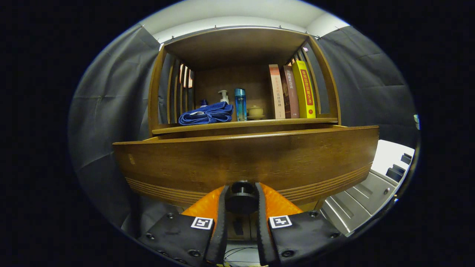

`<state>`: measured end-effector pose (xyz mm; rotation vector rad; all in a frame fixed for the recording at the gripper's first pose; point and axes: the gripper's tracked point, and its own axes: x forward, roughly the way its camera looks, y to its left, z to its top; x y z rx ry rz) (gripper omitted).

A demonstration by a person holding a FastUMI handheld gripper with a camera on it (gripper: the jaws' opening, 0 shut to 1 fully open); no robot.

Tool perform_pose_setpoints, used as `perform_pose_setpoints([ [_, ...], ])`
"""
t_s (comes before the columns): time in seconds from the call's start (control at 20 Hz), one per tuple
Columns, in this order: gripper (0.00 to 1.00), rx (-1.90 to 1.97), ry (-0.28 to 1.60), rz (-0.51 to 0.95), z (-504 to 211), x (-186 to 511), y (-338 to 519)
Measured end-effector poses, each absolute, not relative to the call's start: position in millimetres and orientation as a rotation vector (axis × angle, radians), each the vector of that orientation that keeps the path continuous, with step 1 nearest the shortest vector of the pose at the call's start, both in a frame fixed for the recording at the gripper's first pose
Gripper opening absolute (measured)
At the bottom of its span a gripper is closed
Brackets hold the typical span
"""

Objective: Pull open the drawer, take out the items inside it, and place them on the countertop above the cabinet.

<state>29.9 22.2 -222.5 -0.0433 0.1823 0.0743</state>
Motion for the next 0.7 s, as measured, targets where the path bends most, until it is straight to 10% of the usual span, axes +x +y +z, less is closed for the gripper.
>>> perform_pose_setpoints([
  [0.5, 0.54, -0.056, 0.190, 0.080, -222, 29, 26],
  [0.7, 0.82, -0.045, 0.168, 0.107, -207, 28, 32],
])
